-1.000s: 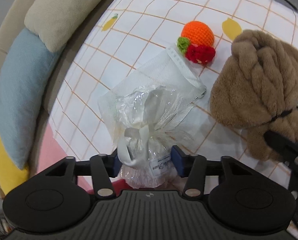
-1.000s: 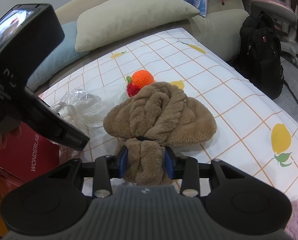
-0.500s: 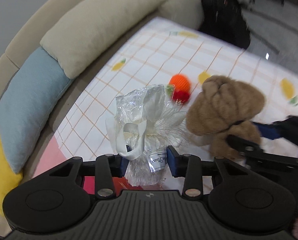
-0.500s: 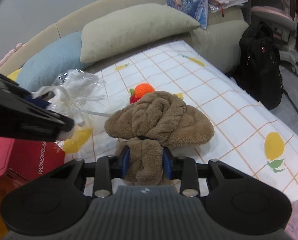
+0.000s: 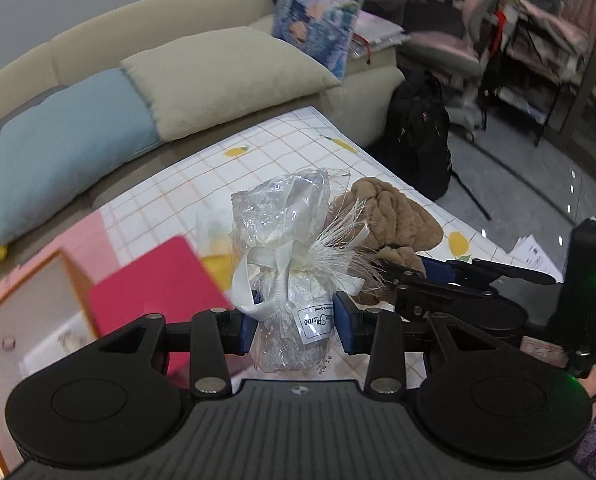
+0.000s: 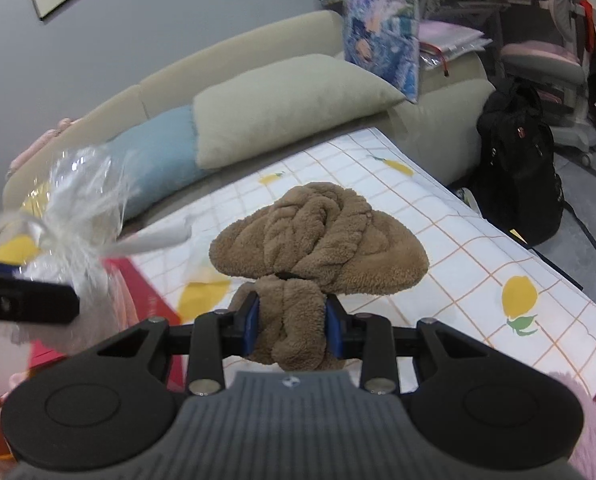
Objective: Organize soft objects
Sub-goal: 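Carry both items into the orange box and open both grippers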
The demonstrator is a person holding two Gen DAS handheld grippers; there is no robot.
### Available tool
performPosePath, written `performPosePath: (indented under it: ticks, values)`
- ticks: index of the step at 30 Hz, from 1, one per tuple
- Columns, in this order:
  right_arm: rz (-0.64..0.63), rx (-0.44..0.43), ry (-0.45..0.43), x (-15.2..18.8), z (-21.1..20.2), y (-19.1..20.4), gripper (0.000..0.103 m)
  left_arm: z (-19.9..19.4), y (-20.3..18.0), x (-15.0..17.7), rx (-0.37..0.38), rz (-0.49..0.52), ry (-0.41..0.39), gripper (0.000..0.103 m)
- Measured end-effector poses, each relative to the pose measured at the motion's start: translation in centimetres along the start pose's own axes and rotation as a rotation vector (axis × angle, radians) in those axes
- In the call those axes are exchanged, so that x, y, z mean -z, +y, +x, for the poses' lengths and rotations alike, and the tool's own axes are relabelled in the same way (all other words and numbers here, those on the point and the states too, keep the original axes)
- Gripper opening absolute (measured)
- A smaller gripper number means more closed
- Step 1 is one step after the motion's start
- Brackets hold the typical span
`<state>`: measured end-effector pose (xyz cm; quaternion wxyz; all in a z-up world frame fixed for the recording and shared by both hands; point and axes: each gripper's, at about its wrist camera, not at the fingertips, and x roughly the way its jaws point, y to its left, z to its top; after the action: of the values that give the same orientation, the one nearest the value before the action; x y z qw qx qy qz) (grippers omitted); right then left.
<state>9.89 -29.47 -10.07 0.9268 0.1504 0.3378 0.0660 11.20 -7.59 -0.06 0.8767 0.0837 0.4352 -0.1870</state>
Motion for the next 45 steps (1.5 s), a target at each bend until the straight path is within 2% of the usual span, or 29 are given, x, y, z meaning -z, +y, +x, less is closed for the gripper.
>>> performPosePath:
  ticks: [6, 9, 14, 19, 23, 25, 28, 30, 34, 39, 45]
  values:
    - [-0.1, -0.086, -0.004, 1.1, -4.1, 3.0, 0.033, -2.9, 2.3, 3.8, 0.012, -0.125, -0.038, 0.045]
    - [-0.174, -0.149, -0.003, 1.6, -6.0, 5.2, 0.033, -4.2, 4.0, 5.6, -0.028, -0.17, -0.051, 0.045]
    - [-0.281, -0.254, 0.012, 2.2, -7.7, 9.7, 0.033, -6.6, 8.1, 8.2, -0.103, -0.304, -0.086, 0.045]
    - [-0.389, -0.366, 0.04, 2.1, -7.8, 14.8, 0.033, -8.3, 12.5, 10.3, -0.205, -0.448, -0.096, 0.045]
    - [-0.501, -0.416, 0.061, 1.8, -6.7, 19.1, 0.033, -8.8, 15.6, 11.1, -0.222, -0.522, -0.108, 0.045]
    - [-0.546, -0.422, 0.077, 1.6, -5.6, 21.1, 0.033, -8.7, 16.8, 11.3, -0.229, -0.529, -0.111, 0.045]
    - [-0.589, -0.428, 0.132, 1.1, -3.0, 23.7, 0.033, -7.9, 18.2, 11.2, -0.27, -0.48, -0.101, 0.045]
    - [-0.631, -0.42, 0.157, 0.8, -1.1, 25.3, 0.033, -6.8, 19.4, 10.7, -0.301, -0.448, -0.079, 0.045]
    - [-0.723, -0.388, 0.196, 0.4, 2.4, 28.1, 0.033, -4.5, 21.6, 10.4, -0.307, -0.442, -0.026, 0.045]
    - [-0.805, -0.356, 0.25, 1.2, 5.9, 29.9, 0.033, -2.0, 22.3, 10.2, -0.334, -0.357, 0.047, 0.045]
    - [-0.91, -0.312, 0.298, 2.6, 8.9, 31.5, 0.033, 0.3, 23.5, 11.1, -0.348, -0.331, 0.151, 0.045]
